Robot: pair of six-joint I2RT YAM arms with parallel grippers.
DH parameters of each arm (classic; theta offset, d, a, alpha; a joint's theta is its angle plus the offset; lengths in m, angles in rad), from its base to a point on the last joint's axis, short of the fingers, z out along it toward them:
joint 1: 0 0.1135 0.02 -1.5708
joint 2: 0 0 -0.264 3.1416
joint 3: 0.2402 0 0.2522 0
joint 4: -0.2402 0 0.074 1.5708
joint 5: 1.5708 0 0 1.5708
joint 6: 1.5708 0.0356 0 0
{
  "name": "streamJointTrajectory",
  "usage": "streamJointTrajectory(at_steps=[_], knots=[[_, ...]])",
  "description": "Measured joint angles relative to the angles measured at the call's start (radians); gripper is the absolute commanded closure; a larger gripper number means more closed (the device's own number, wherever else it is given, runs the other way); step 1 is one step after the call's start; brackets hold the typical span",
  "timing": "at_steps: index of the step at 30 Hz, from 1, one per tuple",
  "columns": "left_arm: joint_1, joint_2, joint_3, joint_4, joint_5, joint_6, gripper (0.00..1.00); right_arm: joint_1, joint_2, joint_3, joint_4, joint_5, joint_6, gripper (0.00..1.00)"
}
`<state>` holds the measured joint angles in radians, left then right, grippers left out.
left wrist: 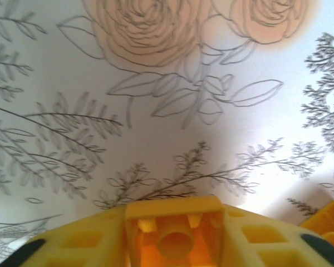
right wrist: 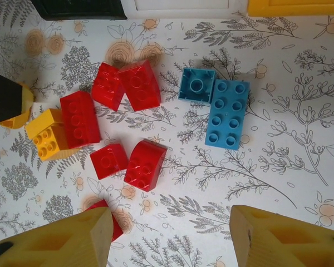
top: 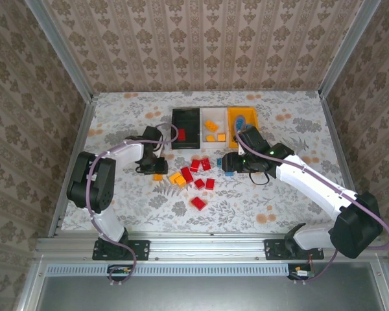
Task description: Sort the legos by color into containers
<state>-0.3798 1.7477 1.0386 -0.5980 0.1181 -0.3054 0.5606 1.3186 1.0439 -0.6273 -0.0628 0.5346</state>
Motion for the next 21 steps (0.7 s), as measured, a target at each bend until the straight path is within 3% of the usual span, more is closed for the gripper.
streamJointTrajectory(at_steps=[6,13,17,21], knots=[[0.019,-0.008,-0.005,0.002,0.029,0.0,0.7,0.0,0.005,0.0,0.001,-0.001,0.007,0.41],[0.048,-0.092,-0.01,0.007,0.139,-0.016,0.68,-0.011,0.003,0.0,0.0,0.0,0.019,0.41],[0.031,-0.12,0.159,-0.003,0.225,-0.052,0.68,-0.042,-0.032,-0.014,0.0,0.005,0.024,0.41],[-0.008,-0.071,0.439,0.037,0.311,-0.099,0.68,-0.061,-0.117,-0.052,-0.009,0.013,0.033,0.41]])
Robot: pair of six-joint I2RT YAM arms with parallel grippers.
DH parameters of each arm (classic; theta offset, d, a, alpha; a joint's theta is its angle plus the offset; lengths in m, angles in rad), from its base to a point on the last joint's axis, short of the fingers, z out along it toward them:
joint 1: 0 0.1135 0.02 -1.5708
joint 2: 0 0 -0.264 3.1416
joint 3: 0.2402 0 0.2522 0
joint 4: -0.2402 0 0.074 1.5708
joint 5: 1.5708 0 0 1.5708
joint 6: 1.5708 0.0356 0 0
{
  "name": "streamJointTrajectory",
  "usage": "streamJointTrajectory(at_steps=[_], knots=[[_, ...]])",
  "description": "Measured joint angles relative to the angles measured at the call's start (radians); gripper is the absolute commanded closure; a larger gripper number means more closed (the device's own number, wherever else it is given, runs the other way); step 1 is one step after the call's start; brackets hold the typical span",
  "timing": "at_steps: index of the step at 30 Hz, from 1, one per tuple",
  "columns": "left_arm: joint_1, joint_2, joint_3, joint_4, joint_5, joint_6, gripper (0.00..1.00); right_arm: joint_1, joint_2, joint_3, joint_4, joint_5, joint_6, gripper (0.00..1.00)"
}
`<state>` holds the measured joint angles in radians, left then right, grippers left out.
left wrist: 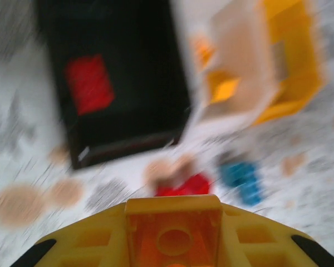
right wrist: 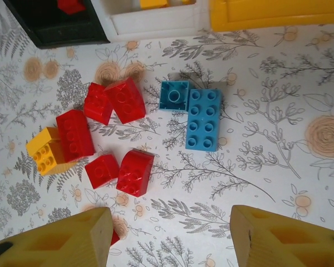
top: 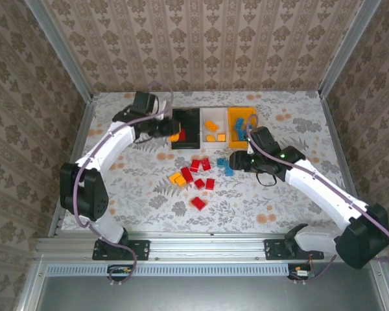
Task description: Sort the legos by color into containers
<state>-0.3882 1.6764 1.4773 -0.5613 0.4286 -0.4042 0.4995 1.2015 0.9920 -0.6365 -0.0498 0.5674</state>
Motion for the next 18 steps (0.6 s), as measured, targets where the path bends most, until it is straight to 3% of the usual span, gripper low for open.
streamJointTrajectory(at_steps=[7,14,18], knots=[[-0.073,0.301,0.443,0.024,0.087,-0.053,0.68,-0.018,-0.2,-0.039,-0.072,0.033,0.02,0.41],[-0.132,0.732,0.929,-0.13,0.098,-0.056,0.67,-0.035,-0.334,-0.055,-0.151,0.071,0.037,0.4],[-0.153,0.851,1.036,-0.203,0.09,-0.058,0.67,-0.044,-0.352,-0.088,-0.179,0.074,0.042,0.4]])
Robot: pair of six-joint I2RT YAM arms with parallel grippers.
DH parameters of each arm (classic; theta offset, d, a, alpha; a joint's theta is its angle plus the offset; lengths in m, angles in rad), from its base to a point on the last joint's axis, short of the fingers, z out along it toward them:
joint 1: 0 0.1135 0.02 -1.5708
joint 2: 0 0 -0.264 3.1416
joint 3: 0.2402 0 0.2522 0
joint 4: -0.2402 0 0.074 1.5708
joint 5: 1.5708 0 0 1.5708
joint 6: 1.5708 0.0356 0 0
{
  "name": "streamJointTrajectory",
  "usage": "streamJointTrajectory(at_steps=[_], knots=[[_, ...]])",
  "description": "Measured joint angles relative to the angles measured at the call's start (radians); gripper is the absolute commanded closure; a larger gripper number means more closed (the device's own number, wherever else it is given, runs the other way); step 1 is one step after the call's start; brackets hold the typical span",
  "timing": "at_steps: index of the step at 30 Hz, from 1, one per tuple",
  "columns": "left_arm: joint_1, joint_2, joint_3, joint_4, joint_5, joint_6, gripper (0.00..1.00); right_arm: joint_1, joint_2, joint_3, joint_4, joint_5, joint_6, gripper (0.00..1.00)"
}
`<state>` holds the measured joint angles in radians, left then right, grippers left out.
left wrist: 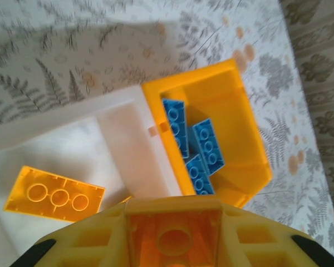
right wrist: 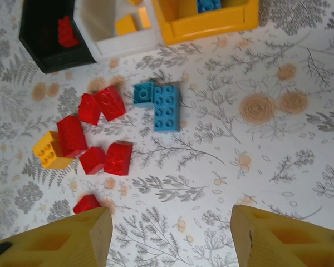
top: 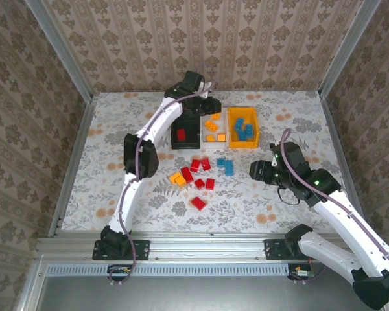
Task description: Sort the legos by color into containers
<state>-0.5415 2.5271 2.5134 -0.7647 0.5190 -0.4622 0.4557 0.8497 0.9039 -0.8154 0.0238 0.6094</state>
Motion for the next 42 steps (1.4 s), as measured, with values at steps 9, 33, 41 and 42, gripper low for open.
streamJointTrajectory(at_steps=[9,33,41,42], knots=[[0.002,0.027,0.002,-0.077,-0.04,0.009,0.42,-0.006,0.02,-0.019,0.003,-0.002,0.004,0.4],[0.028,-0.951,-1.084,0.063,-0.185,0.142,0.23,0.065,0.529,0.093,0.119,-0.076,-0.038,0.33],[0.134,-1.216,-1.524,0.104,-0.183,0.136,0.2,0.118,0.882,0.286,0.123,0.0,-0.117,0.33],[0.151,-1.246,-1.552,0.103,-0.183,0.134,0.19,0.117,0.912,0.299,0.123,0.007,-0.123,0.33]])
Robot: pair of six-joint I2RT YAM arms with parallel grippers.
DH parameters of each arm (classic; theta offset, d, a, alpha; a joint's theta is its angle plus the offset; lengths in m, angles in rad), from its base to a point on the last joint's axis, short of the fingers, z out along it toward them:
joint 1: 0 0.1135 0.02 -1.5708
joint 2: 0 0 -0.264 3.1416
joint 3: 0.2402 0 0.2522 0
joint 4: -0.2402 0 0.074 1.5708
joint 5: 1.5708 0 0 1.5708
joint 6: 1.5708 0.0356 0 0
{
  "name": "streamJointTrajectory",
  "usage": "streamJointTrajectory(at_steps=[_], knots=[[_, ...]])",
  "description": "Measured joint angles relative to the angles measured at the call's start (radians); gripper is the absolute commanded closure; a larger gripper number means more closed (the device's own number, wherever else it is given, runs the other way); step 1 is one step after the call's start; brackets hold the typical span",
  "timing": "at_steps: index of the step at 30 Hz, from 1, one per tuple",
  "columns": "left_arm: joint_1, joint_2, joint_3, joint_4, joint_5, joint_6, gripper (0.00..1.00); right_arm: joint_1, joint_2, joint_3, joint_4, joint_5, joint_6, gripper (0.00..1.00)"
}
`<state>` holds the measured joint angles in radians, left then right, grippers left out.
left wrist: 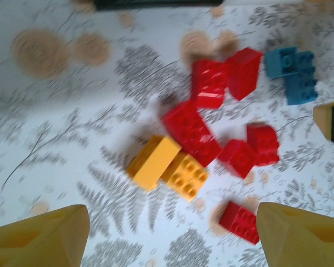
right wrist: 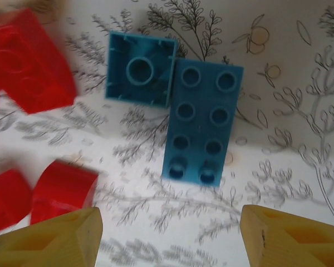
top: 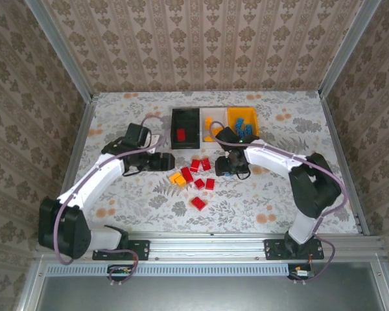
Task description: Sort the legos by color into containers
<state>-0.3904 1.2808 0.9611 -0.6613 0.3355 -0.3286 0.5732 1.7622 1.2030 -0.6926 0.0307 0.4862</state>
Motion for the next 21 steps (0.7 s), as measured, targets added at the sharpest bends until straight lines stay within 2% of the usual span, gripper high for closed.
streamJointTrajectory(at_steps=[5,11,21], knots=[[0.038,-0.102,-0.056,0.005,0.007,-0.004,0.18,0.0,0.103,0.07,-0.013,0.035,-0.02,0.36],[0.045,-0.111,-0.063,0.013,0.016,-0.004,0.18,-0.004,0.163,0.111,-0.015,0.069,-0.024,0.41],[0.045,-0.111,-0.113,0.046,0.027,-0.03,0.17,-0.034,0.187,0.097,0.013,0.069,-0.031,0.62]])
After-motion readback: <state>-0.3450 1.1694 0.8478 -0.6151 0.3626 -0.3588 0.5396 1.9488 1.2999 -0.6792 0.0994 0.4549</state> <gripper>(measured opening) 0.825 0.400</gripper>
